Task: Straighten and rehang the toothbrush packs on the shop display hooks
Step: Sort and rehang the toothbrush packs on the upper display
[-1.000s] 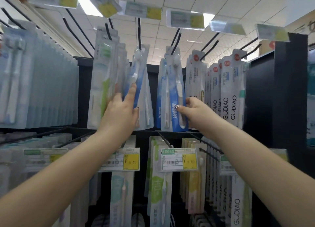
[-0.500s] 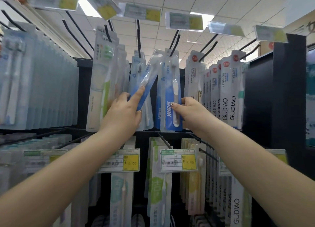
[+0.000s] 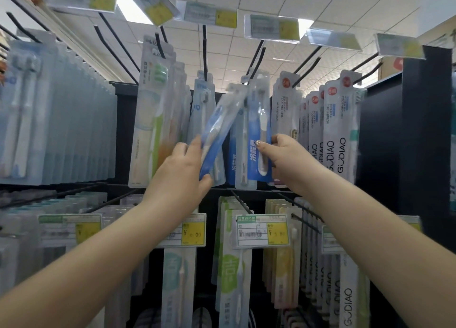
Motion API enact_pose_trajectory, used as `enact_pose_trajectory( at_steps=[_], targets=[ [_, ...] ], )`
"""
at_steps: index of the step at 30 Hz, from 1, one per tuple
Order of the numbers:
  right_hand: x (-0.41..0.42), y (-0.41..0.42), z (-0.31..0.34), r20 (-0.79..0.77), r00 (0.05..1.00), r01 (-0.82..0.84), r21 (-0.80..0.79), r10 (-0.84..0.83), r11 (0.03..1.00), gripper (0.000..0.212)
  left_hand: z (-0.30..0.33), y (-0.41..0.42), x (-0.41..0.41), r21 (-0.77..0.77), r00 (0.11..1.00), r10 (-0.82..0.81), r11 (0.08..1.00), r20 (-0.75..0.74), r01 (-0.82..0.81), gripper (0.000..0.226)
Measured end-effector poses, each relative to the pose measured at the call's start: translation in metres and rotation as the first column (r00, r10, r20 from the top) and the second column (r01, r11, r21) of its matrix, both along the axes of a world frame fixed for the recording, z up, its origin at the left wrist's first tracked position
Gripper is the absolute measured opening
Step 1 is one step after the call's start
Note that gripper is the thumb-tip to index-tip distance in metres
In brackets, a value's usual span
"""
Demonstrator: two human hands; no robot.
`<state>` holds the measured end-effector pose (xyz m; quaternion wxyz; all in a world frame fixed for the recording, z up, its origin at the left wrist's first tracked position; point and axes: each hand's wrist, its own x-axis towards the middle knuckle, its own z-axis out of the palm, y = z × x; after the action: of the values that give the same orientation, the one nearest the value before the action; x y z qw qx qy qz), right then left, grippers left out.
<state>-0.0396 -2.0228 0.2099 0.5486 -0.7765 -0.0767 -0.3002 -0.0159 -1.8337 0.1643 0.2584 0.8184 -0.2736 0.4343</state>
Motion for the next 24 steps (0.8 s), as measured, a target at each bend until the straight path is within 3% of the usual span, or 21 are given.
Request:
enact_pose_trajectory(
  at_steps=[6, 24],
  targets=[
    [-0.001, -0.013, 0.001, 0.037, 0.999, 0.001, 0.084, -0.005, 0.996, 0.015, -0.001, 0.006, -0.003, -0.104, 0.999, 0.017, 0.994, -0.035, -0.020, 0.064],
    [-0.020, -0.020, -0.023, 0.029, 0.999, 0.018, 0.007, -0.018, 1.000, 0.024, 0.002, 0.011, -0.007, -0.145, 0.994, 0.047, 0.987, -0.101, -0.061, 0.060]
  ],
)
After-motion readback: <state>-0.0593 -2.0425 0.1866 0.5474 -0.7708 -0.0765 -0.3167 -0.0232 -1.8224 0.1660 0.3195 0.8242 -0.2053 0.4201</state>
